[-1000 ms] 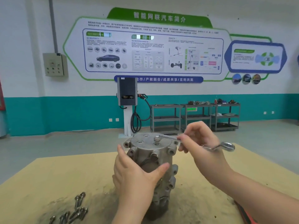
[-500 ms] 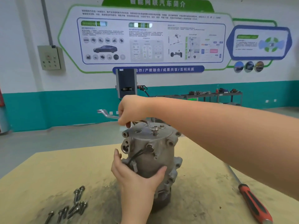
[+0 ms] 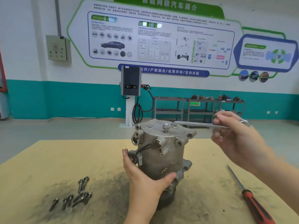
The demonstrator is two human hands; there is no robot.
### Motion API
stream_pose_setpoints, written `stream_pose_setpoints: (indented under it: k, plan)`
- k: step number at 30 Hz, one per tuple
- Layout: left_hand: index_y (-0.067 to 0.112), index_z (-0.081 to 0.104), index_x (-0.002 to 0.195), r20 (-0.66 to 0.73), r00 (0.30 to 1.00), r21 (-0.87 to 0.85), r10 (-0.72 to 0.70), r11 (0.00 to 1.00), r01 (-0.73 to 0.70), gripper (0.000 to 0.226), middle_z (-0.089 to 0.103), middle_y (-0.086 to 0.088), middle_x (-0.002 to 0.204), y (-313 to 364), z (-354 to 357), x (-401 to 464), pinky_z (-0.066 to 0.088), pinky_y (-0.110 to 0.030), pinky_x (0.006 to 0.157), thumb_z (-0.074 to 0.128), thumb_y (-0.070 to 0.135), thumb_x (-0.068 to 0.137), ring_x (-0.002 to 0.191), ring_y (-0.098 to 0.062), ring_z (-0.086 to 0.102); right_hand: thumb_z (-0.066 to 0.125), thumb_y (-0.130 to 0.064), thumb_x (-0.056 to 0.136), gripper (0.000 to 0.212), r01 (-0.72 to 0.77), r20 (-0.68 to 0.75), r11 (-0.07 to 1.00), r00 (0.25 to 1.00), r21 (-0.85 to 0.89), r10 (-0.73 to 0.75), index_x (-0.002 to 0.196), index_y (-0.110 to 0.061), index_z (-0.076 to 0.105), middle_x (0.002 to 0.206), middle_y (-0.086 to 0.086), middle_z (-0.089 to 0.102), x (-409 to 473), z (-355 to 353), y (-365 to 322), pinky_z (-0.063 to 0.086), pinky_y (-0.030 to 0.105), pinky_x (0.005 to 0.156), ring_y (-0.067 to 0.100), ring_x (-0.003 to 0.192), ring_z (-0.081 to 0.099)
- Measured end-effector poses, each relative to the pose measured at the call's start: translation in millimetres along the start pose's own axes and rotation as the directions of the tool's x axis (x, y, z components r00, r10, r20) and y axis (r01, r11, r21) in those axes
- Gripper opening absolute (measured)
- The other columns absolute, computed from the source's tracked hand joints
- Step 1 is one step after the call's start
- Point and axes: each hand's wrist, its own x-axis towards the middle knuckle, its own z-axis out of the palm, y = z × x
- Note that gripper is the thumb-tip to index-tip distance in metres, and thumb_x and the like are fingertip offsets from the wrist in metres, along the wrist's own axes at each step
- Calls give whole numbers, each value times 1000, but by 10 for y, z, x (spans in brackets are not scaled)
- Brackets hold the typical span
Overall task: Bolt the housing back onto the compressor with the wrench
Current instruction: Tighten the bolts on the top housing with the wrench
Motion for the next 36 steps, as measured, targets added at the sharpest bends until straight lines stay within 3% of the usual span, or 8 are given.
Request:
stream_pose_setpoints:
  k: [3,7,12,19,25,29,32,36]
  plan:
    - [56,-21,132,-13,1000,23,-1,1000,1,149,-3,35,142,6,16,-6,12,-17,111,98,29,47,134,11,10,70,-29,76,4,488,286,717,873,-498,-395,80,-28,69,71,-7,62,-368,227,-115,48,23,60,10,62,57]
    - [52,-6,145,-15,998,10,-55,998,55,147,16,18,152,2,-2,1,25,-32,118,98,30,44,139,-5,27,69,-31,82,19,850,805,293,516,-438,-294,72,-15,68,69,-8,56,-336,956,-259,42,16,57,7,61,53]
    - [73,-2,126,36,994,-7,-98,995,99,135,26,27,133,-53,-39,26,36,-29,105,98,35,44,126,-5,40,63,-23,86,7,801,798,43,587,-597,136,90,-20,67,70,-8,65,277,1956,-66,44,18,57,7,61,55]
    - [81,-7,121,47,991,-27,-123,992,124,141,24,24,135,-27,-64,58,35,-28,104,99,31,43,122,-3,40,57,-6,94,10,83,220,278,833,-957,508,95,2,62,78,6,57,1356,1723,198,31,16,44,7,51,38]
    - [73,-5,128,67,989,-12,-132,991,133,139,28,20,138,25,-93,49,32,-27,106,97,41,40,124,-4,38,48,1,96,12,-638,24,769,770,32,638,98,7,59,72,10,57,1117,656,112,33,12,30,3,33,39]
    - [74,-2,124,59,990,-13,-125,992,126,134,30,16,139,44,-88,43,36,-34,110,98,39,42,129,-10,41,60,-1,76,29,-419,15,859,901,294,434,105,-1,60,66,6,63,397,222,-33,44,10,39,4,42,53]
    - [77,-4,118,56,990,-16,-130,991,131,133,28,19,134,58,-77,38,36,-38,112,99,38,42,127,-9,39,65,-14,79,10,-1,94,1000,996,-18,3,85,-21,62,80,7,70,-285,225,-43,51,19,49,12,51,59]
    - [84,-1,112,31,993,-20,-110,994,111,132,30,17,139,71,-78,21,37,-44,114,99,35,42,131,-12,42,61,-24,86,7,681,580,452,731,-576,-360,92,-27,64,84,-9,64,-578,608,-88,52,20,65,9,75,62]
